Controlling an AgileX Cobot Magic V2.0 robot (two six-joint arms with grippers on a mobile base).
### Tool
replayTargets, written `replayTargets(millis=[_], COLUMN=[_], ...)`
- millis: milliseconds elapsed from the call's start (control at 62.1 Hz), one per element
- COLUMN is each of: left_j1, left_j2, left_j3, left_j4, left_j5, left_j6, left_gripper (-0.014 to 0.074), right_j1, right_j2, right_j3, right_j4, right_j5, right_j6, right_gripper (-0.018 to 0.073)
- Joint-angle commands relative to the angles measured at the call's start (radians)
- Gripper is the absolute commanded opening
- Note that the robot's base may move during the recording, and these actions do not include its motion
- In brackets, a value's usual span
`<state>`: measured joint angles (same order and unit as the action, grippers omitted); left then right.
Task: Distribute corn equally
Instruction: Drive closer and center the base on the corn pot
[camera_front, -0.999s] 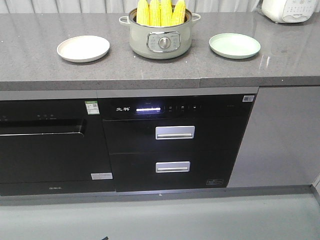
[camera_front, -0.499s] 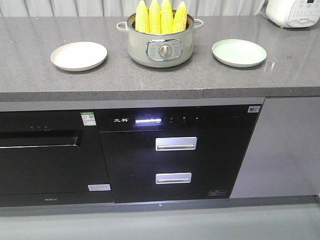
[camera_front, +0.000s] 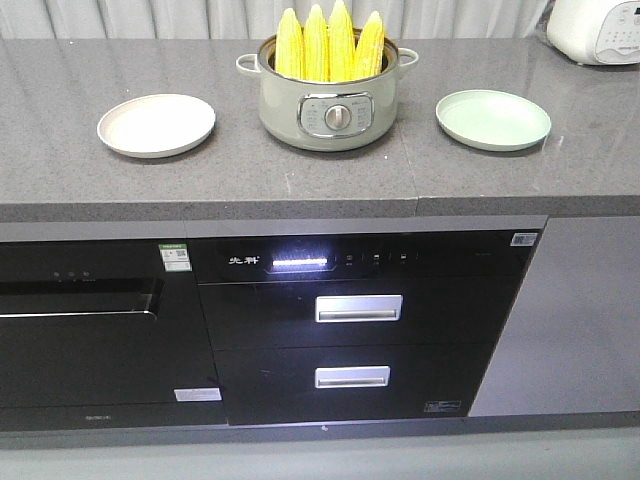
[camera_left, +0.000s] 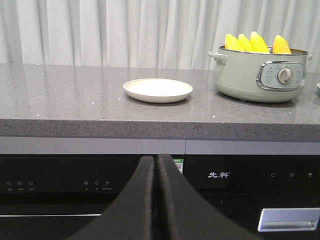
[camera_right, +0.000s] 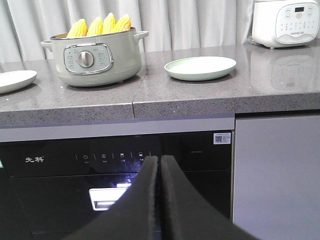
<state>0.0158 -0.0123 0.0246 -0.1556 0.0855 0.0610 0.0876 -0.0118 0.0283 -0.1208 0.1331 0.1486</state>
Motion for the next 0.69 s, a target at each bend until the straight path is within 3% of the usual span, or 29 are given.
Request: replayTargets(millis=[0, 677], left_j1=[0.0, 0.0], left_j2=[-0.014, -0.014], left_j3=[-0.023, -0.023], left_j4=[-0.01, -0.01], left_j5=[-0.069, -0.069], left_j6=[-0.001, -0.001], left_gripper=[-0.0006, -0.0006], right_j1=[-0.008, -0.008], right_j2=[-0.005, -0.005], right_j3=[0.019, 0.019], right_j4=[-0.005, -0.005], right_j5=[-0.074, -0.074], right_j6=[-0.005, -0.005], right_gripper=[-0.0002, -0.0002])
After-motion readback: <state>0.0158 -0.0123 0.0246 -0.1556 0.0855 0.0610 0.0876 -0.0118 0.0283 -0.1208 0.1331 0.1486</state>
